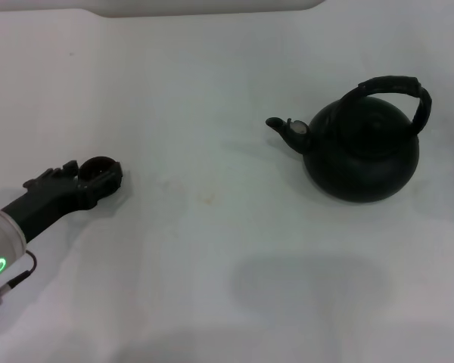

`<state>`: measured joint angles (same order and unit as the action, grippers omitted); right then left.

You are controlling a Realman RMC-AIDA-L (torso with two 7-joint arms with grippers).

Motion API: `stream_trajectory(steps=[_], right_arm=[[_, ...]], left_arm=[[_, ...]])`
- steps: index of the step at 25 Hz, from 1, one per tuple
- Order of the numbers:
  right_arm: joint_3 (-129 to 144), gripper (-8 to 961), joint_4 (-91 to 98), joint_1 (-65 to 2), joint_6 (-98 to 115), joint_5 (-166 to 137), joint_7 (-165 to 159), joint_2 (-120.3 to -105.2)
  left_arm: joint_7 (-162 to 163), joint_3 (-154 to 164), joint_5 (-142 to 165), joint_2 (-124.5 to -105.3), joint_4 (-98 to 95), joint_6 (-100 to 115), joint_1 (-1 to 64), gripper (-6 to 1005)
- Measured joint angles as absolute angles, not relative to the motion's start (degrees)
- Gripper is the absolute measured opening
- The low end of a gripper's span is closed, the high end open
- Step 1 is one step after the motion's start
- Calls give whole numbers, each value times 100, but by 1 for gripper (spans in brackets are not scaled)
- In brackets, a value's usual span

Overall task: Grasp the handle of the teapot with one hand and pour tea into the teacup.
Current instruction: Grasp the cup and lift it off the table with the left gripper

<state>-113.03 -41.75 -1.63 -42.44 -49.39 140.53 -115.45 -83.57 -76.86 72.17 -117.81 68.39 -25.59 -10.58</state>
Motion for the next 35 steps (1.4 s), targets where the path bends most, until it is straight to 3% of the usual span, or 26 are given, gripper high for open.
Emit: stream_trajectory(steps=[35], right_arm=[[-11303,616,-4176,-186,-4264,-4939,14090,-11549]], left_arm=[[-7285,-7789,8448,-11840,6681,-2566,-738,832]])
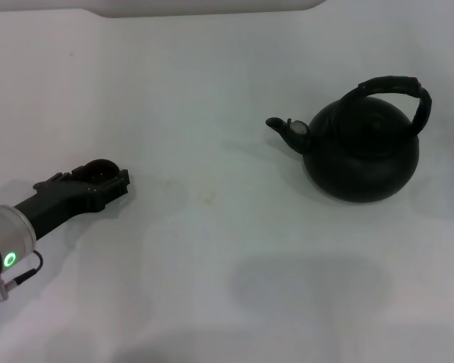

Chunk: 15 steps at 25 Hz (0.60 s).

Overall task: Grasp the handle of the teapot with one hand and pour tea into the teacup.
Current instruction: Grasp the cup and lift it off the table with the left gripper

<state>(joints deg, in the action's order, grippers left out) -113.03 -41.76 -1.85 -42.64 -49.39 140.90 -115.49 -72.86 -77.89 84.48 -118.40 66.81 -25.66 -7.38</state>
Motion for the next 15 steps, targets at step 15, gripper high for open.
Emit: stream_trajectory(steps=[15], right_arm=[[-11303,616,-4174,-149,-4272,-4940,14124,-11567]], left_arm=[[-7108,-7781,8666,-11839,6639,-2593,-603,819]])
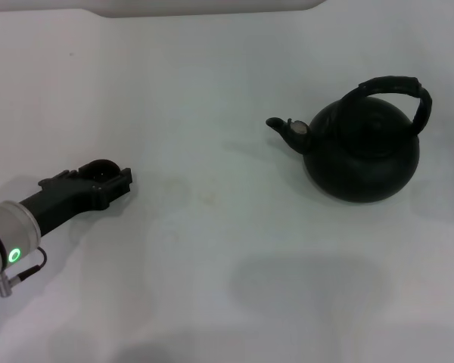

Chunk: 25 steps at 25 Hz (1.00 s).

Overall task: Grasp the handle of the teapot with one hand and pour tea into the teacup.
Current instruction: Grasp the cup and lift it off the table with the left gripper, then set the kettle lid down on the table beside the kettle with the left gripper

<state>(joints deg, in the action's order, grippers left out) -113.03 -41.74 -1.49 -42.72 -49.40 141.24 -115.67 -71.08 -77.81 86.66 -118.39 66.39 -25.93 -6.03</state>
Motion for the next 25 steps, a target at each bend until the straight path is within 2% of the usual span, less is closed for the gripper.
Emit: stream_trajectory(steps=[8,15,25], right_arm=[[-11303,616,-4175,-148,-4272,-4939,14124,-11567],[-11303,616,-4175,-140,-4271,-4939,14124,-11566],[-11250,616,-4167,-165,-4290,-4940,14138,-11569]], left_arm=[[-7104,-7777,8671,-11839,6645,-2683,-605,711],[-7135,-7842,8961,-11824,6835,-2955,-524,712],[-7447,-8595,9193,-11827,6352,-4179,674,711]])
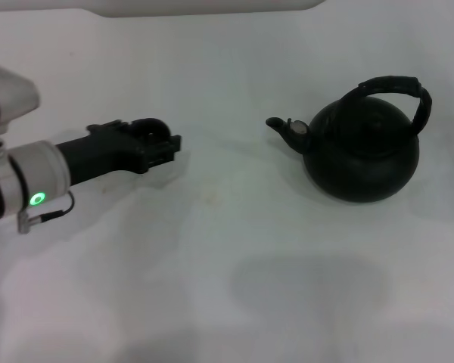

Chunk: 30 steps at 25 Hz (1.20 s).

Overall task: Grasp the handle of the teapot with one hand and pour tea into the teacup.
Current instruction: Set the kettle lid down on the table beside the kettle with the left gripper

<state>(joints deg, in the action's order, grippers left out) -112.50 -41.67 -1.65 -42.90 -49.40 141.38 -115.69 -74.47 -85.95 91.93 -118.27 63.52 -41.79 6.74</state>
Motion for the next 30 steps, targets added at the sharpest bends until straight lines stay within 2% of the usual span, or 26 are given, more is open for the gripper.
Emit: stream_trajectory(steps=[5,9,30], right_arm=[[-11264,616,-4162,-208,-4466,-4939,14188,-11569],[-11241,616,-4178,-297,-4510,-4940,14192,-11567],[-11283,617,-4031,-171,-4854,-4940,14351,-11545]], left_arm=[[-7644,-8611,9200,-11798,5648,-4463,1443,712],[-7882,-8619,9200,-11820,5135,-4617,1806,712],[-7895,-8536,9042,-11897,4946,-4919,2224,711]])
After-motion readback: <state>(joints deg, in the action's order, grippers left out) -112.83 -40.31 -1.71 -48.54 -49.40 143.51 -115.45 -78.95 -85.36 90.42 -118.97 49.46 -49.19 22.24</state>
